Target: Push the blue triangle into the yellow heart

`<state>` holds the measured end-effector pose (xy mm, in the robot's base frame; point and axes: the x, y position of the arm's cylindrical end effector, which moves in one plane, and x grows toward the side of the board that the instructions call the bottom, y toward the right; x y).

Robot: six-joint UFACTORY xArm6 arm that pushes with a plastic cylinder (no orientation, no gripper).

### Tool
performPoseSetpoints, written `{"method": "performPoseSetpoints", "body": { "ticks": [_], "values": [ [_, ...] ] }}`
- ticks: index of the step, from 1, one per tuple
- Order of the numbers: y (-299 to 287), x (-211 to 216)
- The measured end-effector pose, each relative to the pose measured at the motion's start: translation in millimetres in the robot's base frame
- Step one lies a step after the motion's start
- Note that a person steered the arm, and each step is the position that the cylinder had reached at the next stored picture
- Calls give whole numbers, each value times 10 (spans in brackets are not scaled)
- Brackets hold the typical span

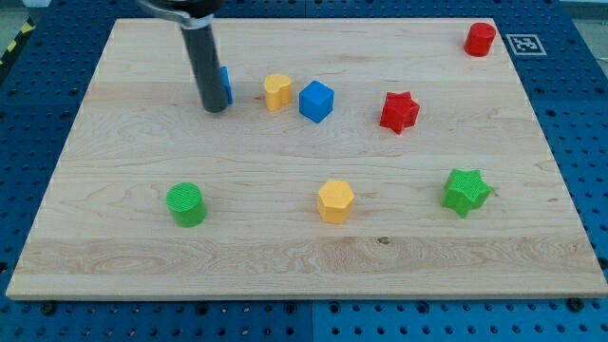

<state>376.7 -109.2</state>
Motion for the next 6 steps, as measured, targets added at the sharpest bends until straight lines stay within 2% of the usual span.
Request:
{"method": "performPoseSetpoints", "body": {
  "ticks": [1, 3, 4, 5, 6],
  "values": [
    [-67, -74],
    [-890, -243],
    [-1086, -484],
    [-599, -497],
    [-387, -492]
  ]
}}
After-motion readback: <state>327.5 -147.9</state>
